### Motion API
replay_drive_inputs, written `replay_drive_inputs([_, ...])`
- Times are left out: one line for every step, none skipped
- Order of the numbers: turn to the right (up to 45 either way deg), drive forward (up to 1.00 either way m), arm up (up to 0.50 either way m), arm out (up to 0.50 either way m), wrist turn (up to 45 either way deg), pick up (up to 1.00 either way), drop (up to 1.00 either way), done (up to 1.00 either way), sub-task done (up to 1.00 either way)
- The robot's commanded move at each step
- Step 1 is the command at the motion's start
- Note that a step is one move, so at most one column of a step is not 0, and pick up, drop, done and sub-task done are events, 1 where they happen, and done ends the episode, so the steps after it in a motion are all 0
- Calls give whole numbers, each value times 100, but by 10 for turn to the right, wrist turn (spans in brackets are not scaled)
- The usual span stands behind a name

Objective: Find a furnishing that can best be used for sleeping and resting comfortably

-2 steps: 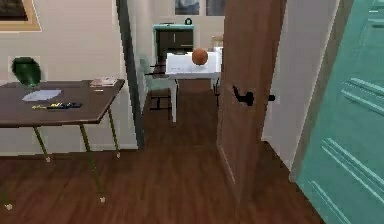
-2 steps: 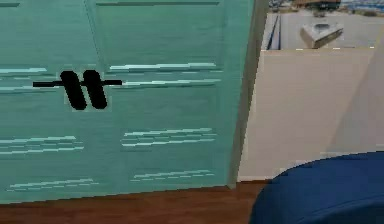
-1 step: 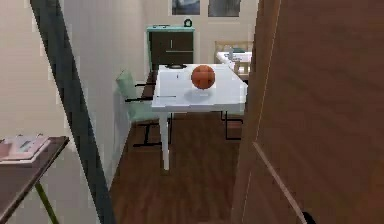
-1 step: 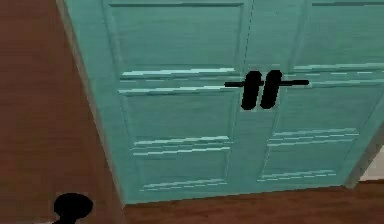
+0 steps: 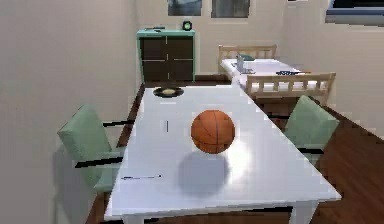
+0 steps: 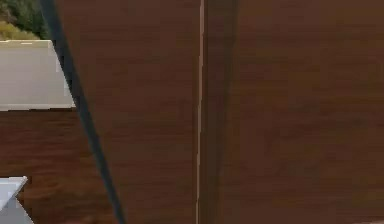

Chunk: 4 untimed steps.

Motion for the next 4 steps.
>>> replay_drive_inputs([-270, 0, 0, 0, 0, 0, 0, 0, 0])
replay_drive_inputs([0, 10, 0, 0, 0, 0, 0, 0, 0])
replay_drive_inputs([450, 0, 0, 0, 0, 0, 0, 0, 0])
replay_drive_inputs([180, 0, 0, 0, 0, 0, 0, 0, 0])
